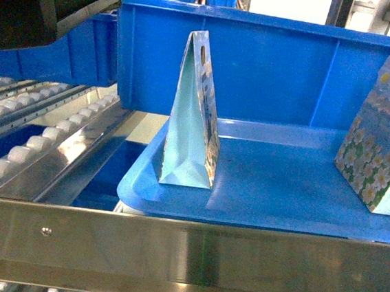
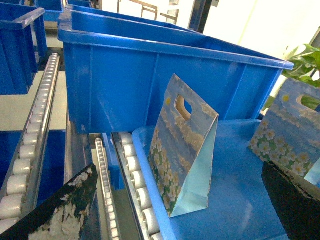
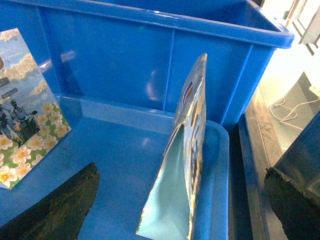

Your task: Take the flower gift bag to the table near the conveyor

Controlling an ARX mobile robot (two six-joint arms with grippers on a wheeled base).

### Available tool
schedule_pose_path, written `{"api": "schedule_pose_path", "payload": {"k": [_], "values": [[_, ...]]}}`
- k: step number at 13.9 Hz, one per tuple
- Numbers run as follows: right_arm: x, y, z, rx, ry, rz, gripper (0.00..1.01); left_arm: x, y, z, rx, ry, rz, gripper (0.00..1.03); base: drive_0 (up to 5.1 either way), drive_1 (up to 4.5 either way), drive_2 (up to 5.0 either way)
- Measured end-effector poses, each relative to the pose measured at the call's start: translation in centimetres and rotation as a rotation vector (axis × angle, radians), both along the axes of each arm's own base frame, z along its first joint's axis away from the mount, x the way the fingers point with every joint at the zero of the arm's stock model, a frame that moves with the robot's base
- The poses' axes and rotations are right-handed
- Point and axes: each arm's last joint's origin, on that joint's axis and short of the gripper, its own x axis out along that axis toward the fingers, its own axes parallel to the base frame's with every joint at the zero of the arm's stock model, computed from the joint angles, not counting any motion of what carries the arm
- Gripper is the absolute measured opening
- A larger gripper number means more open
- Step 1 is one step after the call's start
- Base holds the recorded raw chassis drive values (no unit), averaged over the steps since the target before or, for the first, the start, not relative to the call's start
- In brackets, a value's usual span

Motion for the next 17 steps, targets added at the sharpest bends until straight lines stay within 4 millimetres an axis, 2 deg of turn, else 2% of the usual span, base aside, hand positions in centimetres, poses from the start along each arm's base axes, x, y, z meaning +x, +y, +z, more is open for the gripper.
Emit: {"api": "schedule_pose_path", "payload": {"k": [2,4,6,7,9,13,14,17], "values": [[0.4,0.3,0.0,0.000,-0.030,0.001,0.98,0.0,0.0,0.0,0.000,0.000,0.000,0.98,0.0,0.00,0.0],[0.9,0.3,-0.9,-0.002,0.000,-0.003,0.98,0.0,0.0,0.0,0.000,0.001,0.000,0.98,0.0,0.00,0.0],[1.3,-0.5,-0.8,0.005,-0.031,-0.019,0.98,0.0,0.0,0.0,0.000,0.000,0.000,0.98,0.0,0.00,0.0],[1.6,-1.5,-1.3,0.017,-0.005,-0.035,0.98,0.0,0.0,0.0,0.000,0.000,0.000,0.98,0.0,0.00,0.0],[1.9,-1.8,-1.9,0.027,0.025,-0.021,0.98,0.0,0.0,0.0,0.000,0.000,0.000,0.98,0.0,0.00,0.0],[2.9,0.4,-0.3,0.028,0.031,0.064,0.98,0.0,0.0,0.0,0.000,0.000,-0.001,0.98,0.0,0.00,0.0],[3.5,0.7,0.2,0.020,0.024,0.063,0.98,0.0,0.0,0.0,0.000,0.000,0.000,0.98,0.0,0.00,0.0],[3.6,0.8,0.4,0.003,0.007,0.050,0.98,0.0,0.0,0.0,0.000,0.000,-0.001,0.98,0.0,0.00,0.0]]}}
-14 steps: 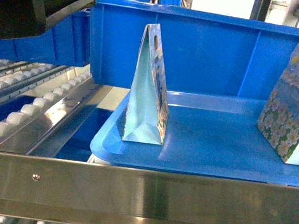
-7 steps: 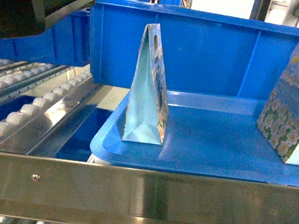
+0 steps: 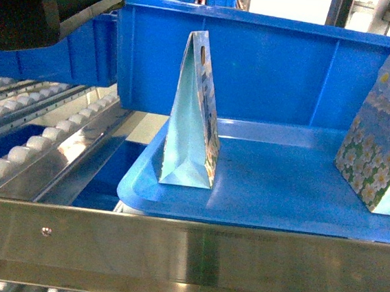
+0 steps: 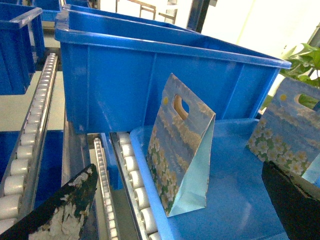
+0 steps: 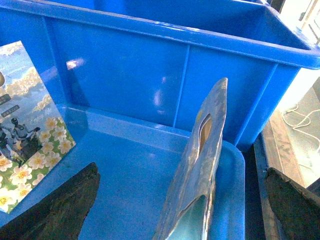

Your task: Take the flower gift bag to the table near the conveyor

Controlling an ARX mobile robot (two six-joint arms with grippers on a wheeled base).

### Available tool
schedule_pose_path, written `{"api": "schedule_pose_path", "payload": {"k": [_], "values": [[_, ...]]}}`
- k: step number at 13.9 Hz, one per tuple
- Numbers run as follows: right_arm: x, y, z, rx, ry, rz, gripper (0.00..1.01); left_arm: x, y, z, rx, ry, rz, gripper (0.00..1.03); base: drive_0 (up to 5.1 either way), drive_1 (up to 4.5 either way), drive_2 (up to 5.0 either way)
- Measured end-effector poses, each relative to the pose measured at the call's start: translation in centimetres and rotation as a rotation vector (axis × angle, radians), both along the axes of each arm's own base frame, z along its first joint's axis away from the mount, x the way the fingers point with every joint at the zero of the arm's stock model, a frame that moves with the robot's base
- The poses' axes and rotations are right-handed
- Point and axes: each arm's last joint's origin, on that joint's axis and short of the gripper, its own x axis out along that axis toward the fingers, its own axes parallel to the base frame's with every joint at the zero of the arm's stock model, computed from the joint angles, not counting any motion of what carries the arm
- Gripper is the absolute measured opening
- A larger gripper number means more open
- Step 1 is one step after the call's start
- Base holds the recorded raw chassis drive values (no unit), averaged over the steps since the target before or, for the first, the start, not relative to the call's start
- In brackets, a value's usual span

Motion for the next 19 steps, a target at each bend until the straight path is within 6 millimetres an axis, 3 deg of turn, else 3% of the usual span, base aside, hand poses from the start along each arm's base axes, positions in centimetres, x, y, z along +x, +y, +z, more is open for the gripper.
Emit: {"api": "schedule_pose_path", "payload": {"k": [6,14,16,19], "values": [[0.0,0.0,0.0,0.000,0.000,-0.001,0.98,0.5,0.0,0.2,-0.007,-0.005,-0.023,0.98,0.0,0.00,0.0],[0.0,0.0,0.0,-0.001,0.001,-0.002,0.98,2.7,-0.4,0.4,0.001,0.039,-0.041,0.98,0.0,0.00,0.0],[2.0,-0.3,-1.0,-0.002,0.034,-0.010,0.98,2.8,-0.4,0.5,0.000,0.035,-0.041,0.98,0.0,0.00,0.0],[4.6,-1.0,-0.8,-0.011,0.004,-0.032,0.98,2.8,-0.4,0.5,0.000,0.035,-0.041,0.98,0.0,0.00,0.0]]}}
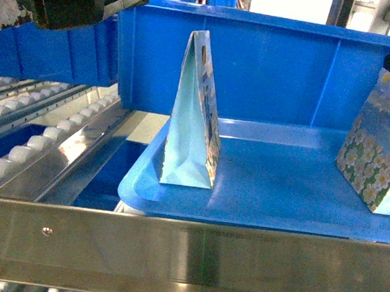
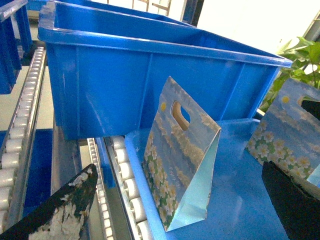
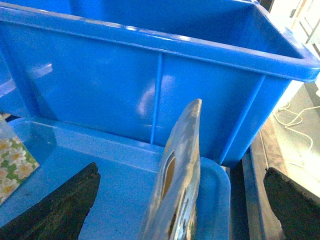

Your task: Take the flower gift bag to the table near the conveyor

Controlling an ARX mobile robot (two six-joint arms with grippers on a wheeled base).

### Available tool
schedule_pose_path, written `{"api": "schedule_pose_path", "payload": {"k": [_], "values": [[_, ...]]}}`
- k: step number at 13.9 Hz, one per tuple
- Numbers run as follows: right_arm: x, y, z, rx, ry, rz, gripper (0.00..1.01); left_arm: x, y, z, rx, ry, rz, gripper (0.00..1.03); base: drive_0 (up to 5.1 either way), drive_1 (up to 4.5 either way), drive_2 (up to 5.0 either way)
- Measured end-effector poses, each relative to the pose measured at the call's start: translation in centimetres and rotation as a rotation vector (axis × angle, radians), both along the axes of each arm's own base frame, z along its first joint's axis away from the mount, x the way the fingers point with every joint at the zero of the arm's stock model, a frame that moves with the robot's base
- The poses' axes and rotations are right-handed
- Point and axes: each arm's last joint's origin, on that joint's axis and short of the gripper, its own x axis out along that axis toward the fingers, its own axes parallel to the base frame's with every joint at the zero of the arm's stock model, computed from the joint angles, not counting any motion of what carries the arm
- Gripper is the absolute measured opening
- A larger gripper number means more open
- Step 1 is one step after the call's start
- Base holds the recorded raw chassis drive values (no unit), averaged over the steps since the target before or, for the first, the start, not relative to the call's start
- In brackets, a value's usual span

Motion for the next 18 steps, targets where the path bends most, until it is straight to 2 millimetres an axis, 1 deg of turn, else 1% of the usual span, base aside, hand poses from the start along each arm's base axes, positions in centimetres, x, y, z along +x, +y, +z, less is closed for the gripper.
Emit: {"api": "schedule_pose_path", "payload": {"k": [2,4,5,9,12,13,14,17,18], "values": [[1.3,-0.7,-0.2,-0.010,-0.028,-0.003,0.98,0.0,0.0,0.0,0.000,0.000,0.000,0.98,0.0,0.00,0.0],[1.3,-0.8,-0.1,-0.007,-0.037,-0.002,0.98,0.0,0.0,0.0,0.000,0.000,0.000,0.98,0.0,0.00,0.0],[1.3,-0.9,-0.3,-0.008,-0.030,-0.007,0.98,0.0,0.0,0.0,0.000,0.000,0.000,0.98,0.0,0.00,0.0],[0.3,-0.6,-2.7,-0.008,0.045,-0.011,0.98,0.0,0.0,0.0,0.000,0.000,0.000,0.98,0.0,0.00,0.0],[0.2,-0.6,-2.8,-0.011,0.032,-0.011,0.98,0.0,0.0,0.0,0.000,0.000,0.000,0.98,0.0,0.00,0.0],[0.2,-0.6,-2.8,-0.010,0.032,-0.011,0.97,0.0,0.0,0.0,0.000,0.000,0.000,0.98,0.0,0.00,0.0],[0.2,-0.6,-2.8,-0.011,0.032,-0.011,0.81,0.0,0.0,0.0,0.000,0.000,0.000,0.98,0.0,0.00,0.0],[0.2,-0.6,-2.8,-0.011,0.032,-0.011,0.42,0.0,0.0,0.0,0.000,0.000,0.000,0.98,0.0,0.00,0.0],[0.2,-0.6,-2.8,-0.011,0.031,-0.011,0.28,0.0,0.0,0.0,0.000,0.000,0.000,0.98,0.0,0.00,0.0]]}}
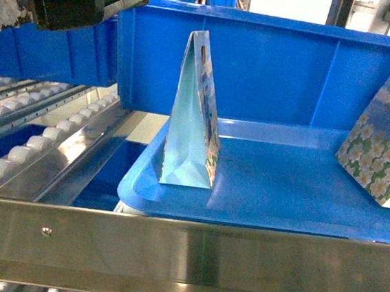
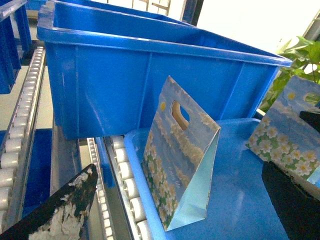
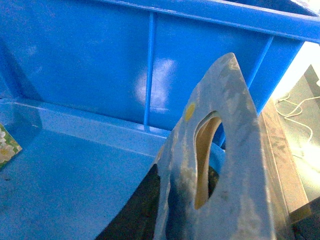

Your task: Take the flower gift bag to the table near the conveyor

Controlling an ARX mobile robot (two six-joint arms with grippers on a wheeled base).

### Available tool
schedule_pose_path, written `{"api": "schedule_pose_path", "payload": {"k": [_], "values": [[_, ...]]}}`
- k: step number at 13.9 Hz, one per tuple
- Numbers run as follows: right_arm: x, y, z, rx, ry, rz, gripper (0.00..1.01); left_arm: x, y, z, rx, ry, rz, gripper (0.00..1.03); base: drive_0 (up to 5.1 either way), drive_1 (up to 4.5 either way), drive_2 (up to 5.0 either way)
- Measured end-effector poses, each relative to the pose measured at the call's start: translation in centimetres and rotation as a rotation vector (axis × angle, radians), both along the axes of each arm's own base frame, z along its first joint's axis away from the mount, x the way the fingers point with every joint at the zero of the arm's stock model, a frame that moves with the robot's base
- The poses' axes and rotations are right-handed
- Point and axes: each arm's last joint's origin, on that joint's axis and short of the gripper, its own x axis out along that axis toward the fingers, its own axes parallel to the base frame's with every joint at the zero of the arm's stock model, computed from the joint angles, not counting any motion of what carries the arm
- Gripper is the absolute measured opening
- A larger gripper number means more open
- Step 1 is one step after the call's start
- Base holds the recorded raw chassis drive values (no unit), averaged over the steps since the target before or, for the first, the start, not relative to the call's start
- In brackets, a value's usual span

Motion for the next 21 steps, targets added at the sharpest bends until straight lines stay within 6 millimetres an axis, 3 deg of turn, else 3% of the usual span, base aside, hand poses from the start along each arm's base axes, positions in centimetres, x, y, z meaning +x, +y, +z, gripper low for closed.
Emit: {"api": "schedule_pose_path", "payload": {"k": [2,4,6,8,11,13,17,21], "values": [[-0.2,0.0,0.3,0.014,0.004,0.028,0.01,0.0,0.0,0.0,0.000,0.000,0.000,0.98,0.0,0.00,0.0],[-0.2,0.1,3.1,0.023,-0.079,0.036,0.02,0.0,0.0,0.0,0.000,0.000,0.000,0.98,0.0,0.00,0.0],[-0.4,0.2,7.7,0.039,-0.179,0.054,0.02,0.0,0.0,0.0,0.000,0.000,0.000,0.98,0.0,0.00,0.0],[-0.4,0.4,9.4,0.037,-0.222,0.063,0.02,0.0,0.0,0.0,0.000,0.000,0.000,0.98,0.0,0.00,0.0],[-0.3,0.5,9.5,0.038,-0.218,0.070,0.02,0.4,-0.5,0.2,0.001,-0.014,-0.019,0.98,0.0,0.00,0.0],[-0.4,0.5,9.6,0.039,-0.219,0.072,0.02,2.8,-1.8,1.1,0.007,-0.037,-0.060,0.98,0.0,0.00,0.0],[-0.4,0.5,9.5,0.039,-0.219,0.072,0.02,5.9,-3.4,0.9,0.012,-0.030,-0.108,0.98,0.0,0.00,0.0],[-0.3,0.6,9.5,0.039,-0.218,0.073,0.02,8.9,-4.5,-0.8,0.056,0.009,-0.146,0.98,0.0,0.00,0.0]]}}
